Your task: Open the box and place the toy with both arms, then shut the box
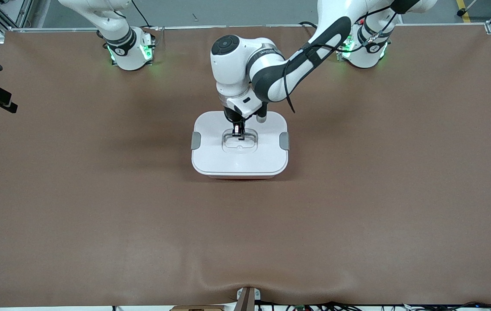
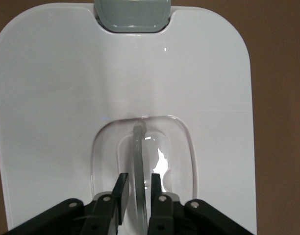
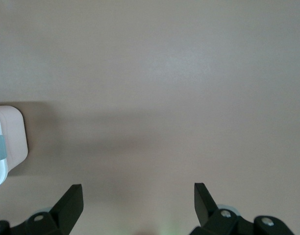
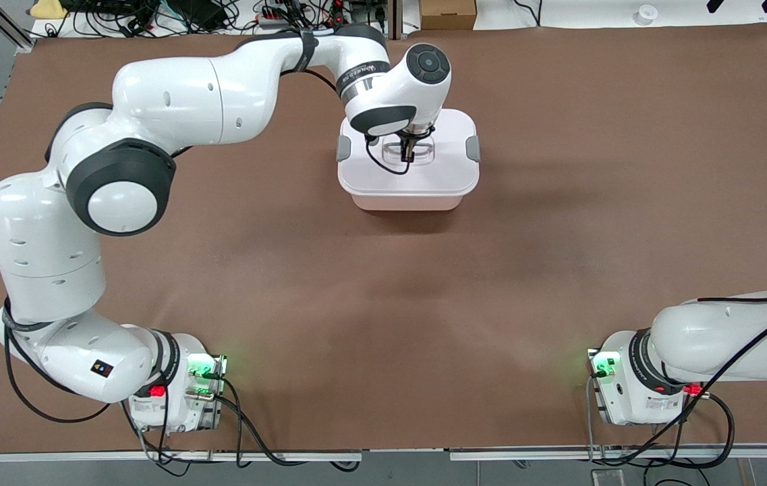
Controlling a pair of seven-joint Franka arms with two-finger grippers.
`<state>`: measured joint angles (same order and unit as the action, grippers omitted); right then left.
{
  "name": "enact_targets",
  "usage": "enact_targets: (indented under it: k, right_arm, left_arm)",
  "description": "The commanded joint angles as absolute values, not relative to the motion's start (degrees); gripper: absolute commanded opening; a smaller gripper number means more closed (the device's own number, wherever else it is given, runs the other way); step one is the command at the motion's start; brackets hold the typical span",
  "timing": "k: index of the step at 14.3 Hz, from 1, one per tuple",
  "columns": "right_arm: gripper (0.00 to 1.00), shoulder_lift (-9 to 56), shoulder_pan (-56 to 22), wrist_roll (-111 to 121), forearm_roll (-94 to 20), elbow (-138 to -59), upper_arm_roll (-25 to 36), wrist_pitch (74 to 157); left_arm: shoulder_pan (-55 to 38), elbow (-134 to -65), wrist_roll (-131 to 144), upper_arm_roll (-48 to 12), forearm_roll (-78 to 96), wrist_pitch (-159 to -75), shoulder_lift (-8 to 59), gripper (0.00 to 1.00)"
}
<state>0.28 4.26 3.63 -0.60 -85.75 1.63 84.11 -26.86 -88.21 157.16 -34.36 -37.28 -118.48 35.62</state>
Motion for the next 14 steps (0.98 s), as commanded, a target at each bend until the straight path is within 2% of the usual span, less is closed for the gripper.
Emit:
enact_targets:
  k: [1, 9, 14]
  right_arm:
    - [1.00, -0.09, 3.96, 2.29, -0.17, -85.87, 1.32, 85.69]
    - [1.00, -0.09, 3.08, 1.14, -0.35, -85.78, 1.23, 85.34]
    - [1.00, -0.09, 2.72, 1.05, -0.35, -85.52, 1.23, 84.81]
  left_arm:
    - [-24.36, -89.30, 156.31, -35.15, -37.72, -115.07, 31.21, 1.00]
    - [-10.92, -87.28, 119.14, -35.95, -17.95, -104.77, 17.94, 1.00]
    - [-1.16, -87.28, 97.60, -35.95, -12.22, -98.89, 12.66, 1.00]
